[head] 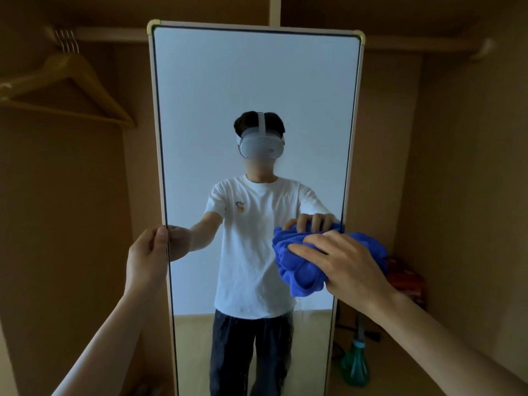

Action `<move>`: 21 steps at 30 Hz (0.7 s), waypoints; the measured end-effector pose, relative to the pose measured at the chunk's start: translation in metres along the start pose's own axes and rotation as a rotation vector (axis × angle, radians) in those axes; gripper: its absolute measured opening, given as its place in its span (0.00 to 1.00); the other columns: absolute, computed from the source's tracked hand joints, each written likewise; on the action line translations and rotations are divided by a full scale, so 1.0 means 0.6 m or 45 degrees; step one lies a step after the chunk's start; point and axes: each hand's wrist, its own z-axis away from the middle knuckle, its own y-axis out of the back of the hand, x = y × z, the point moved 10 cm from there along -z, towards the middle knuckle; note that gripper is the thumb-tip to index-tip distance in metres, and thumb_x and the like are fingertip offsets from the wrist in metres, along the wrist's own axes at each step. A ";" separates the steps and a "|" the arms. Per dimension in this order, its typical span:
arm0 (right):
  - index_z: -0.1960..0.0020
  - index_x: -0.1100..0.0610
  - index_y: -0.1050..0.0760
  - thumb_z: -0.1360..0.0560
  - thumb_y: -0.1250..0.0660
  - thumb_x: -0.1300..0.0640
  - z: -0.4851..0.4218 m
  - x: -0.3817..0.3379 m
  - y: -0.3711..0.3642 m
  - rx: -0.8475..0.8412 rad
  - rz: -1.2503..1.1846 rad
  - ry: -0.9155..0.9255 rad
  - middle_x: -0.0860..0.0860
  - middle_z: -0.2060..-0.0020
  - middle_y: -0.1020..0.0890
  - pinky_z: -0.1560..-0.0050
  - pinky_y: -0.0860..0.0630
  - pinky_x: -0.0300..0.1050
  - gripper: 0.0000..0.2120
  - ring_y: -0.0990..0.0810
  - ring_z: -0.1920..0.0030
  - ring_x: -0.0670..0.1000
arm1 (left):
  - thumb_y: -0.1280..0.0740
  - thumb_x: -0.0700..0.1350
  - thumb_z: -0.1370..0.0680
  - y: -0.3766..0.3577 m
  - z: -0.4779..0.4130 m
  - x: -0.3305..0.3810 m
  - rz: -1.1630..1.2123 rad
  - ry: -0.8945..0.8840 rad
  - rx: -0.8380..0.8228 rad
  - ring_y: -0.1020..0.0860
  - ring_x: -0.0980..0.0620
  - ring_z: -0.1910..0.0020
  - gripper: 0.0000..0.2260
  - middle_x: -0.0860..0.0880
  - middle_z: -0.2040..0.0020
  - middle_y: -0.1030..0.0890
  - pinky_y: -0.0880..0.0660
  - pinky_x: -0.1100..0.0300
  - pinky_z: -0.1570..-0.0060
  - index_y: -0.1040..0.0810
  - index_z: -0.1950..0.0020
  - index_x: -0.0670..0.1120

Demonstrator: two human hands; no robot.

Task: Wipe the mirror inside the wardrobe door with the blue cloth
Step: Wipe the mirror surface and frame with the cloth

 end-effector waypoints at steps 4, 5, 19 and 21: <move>0.33 0.52 0.23 0.35 0.28 0.70 -0.009 0.015 0.012 0.009 0.001 -0.027 0.51 0.45 0.19 0.55 0.22 0.56 0.32 0.21 0.54 0.57 | 0.40 0.48 0.15 0.001 0.000 -0.002 0.013 0.019 -0.007 0.21 0.55 0.56 0.09 0.54 0.56 0.19 0.27 0.59 0.62 0.21 0.47 0.49; 0.33 0.52 0.23 0.34 0.29 0.70 -0.019 0.028 0.023 0.030 -0.007 -0.059 0.51 0.44 0.19 0.53 0.22 0.55 0.32 0.22 0.53 0.57 | 0.40 0.48 0.15 0.001 0.000 -0.002 0.018 0.024 -0.012 0.21 0.55 0.56 0.09 0.53 0.55 0.19 0.27 0.59 0.62 0.21 0.47 0.49; 0.29 0.50 0.29 0.30 0.30 0.66 -0.065 0.114 0.109 0.343 0.016 -0.485 0.47 0.43 0.21 0.58 0.21 0.52 0.31 0.22 0.46 0.53 | 0.40 0.48 0.15 0.000 0.004 -0.008 0.101 0.074 -0.029 0.21 0.51 0.54 0.09 0.50 0.54 0.19 0.25 0.55 0.56 0.21 0.44 0.48; 0.28 0.52 0.29 0.32 0.30 0.66 -0.041 0.104 0.088 0.342 0.054 -0.571 0.48 0.44 0.21 0.60 0.21 0.51 0.33 0.21 0.47 0.54 | 0.40 0.48 0.15 -0.001 0.005 -0.009 0.111 0.079 -0.027 0.21 0.52 0.54 0.09 0.49 0.53 0.19 0.25 0.57 0.57 0.21 0.44 0.48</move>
